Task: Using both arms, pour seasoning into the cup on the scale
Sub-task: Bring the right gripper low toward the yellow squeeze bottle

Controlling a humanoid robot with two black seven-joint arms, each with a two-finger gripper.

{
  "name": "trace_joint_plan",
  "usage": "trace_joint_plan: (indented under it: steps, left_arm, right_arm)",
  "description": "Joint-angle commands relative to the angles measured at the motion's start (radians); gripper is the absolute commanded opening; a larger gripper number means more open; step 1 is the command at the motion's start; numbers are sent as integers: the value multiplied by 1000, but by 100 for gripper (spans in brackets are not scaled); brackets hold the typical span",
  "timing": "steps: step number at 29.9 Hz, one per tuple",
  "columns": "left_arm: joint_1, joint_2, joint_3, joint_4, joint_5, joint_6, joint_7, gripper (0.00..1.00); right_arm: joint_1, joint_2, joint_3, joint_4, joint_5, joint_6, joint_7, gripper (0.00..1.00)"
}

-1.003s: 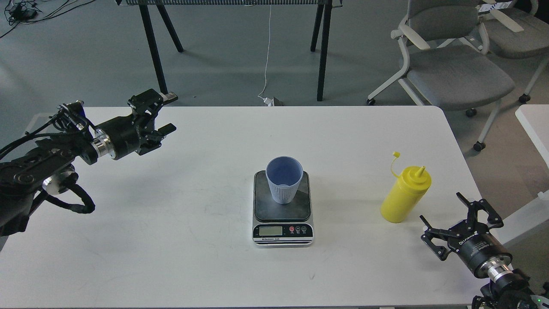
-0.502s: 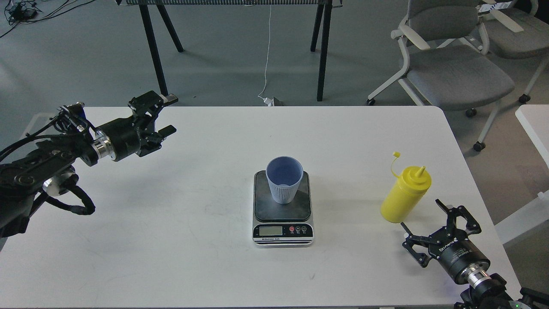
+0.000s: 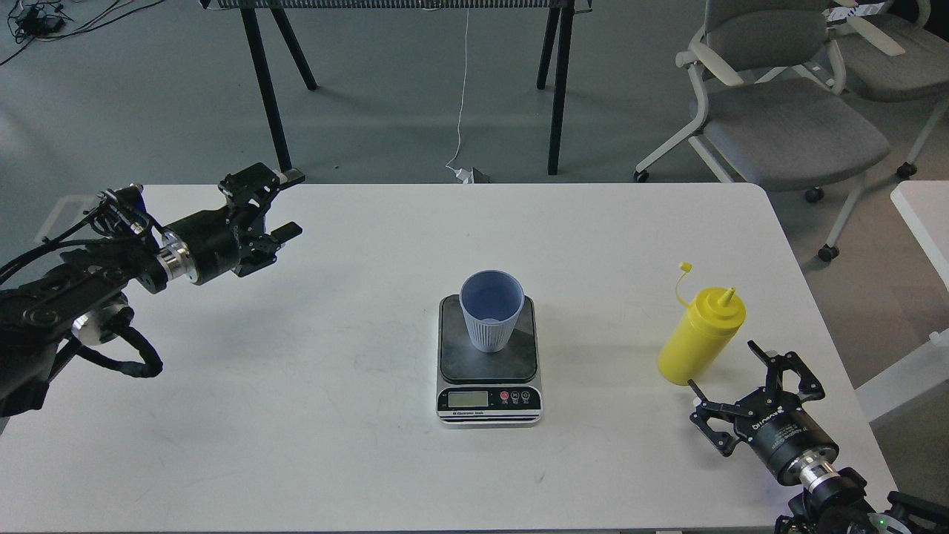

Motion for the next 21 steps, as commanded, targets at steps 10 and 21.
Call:
trace_joint_plan:
  steps: [10, 21]
  left_arm:
    - [3, 0, -1, -1, 0, 0, 0, 100]
    - [5, 0, 0, -1, 0, 0, 0, 100]
  right_arm:
    - [25, 44, -2, -15, -1, 0, 0, 99]
    - [40, 53, -2, -15, -1, 0, 0, 99]
